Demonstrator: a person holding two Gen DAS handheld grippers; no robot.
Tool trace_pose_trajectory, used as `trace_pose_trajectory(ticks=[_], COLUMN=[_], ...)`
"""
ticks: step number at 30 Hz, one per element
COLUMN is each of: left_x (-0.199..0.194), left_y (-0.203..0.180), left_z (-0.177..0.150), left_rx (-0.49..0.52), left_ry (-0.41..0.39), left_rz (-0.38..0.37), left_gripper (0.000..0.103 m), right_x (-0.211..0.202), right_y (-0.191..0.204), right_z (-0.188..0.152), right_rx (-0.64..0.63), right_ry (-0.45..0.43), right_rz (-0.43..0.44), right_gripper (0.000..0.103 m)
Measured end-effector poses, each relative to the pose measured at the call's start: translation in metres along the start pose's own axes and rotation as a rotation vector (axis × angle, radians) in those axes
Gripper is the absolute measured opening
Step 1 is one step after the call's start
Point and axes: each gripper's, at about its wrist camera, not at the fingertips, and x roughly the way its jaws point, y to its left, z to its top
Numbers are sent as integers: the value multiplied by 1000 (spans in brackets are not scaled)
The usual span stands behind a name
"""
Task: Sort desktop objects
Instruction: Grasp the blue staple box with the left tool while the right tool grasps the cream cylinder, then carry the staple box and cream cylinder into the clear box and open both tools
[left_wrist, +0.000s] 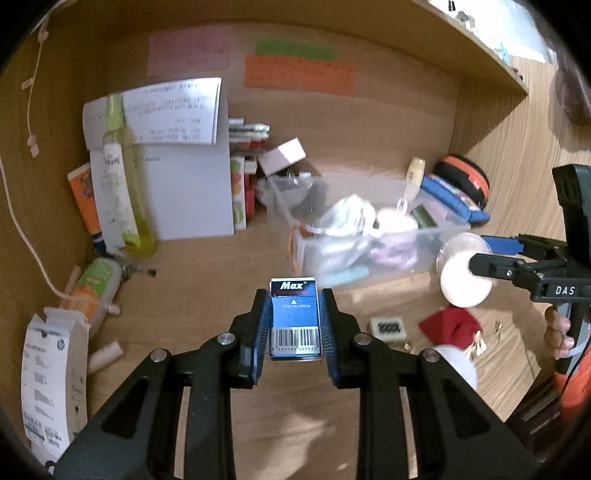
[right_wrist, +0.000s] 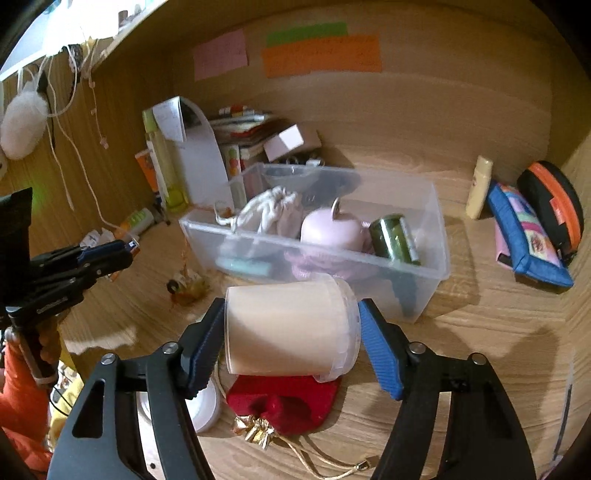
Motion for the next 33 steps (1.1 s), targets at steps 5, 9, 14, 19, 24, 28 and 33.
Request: trace_pose_trajectory(ticks=[5, 9, 14, 19, 24, 28, 33], left_x=[-1, 5, 20, 44, 74, 102, 132], left_y=[-5, -4, -2, 0, 0, -4, -10], left_z=[23, 46, 71, 96, 111, 120, 117], left_rx=[6, -7, -22, -41, -58, -51, -48], left_ry=[-51, -75, -80, -59, -15, 20, 64], left_rz=[14, 8, -24, -65, -83, -69, -78], left_gripper=[26, 26, 26, 26, 26, 26, 26], right_x=[-16, -22, -21, -7, 15, 40, 70], right_y=[-4, -10, -25, -43, -59, -67, -69], right_z=[17, 34, 55, 79, 96, 107, 108], right_rx=[9, 28, 64, 96, 116, 127, 138], right_ry=[-50, -90, -119, -120, -97, -60, -33], right_rz=[-14, -45, -61, -89, -104, -116, -131], right_gripper=[67, 67, 67, 67, 67, 67, 67])
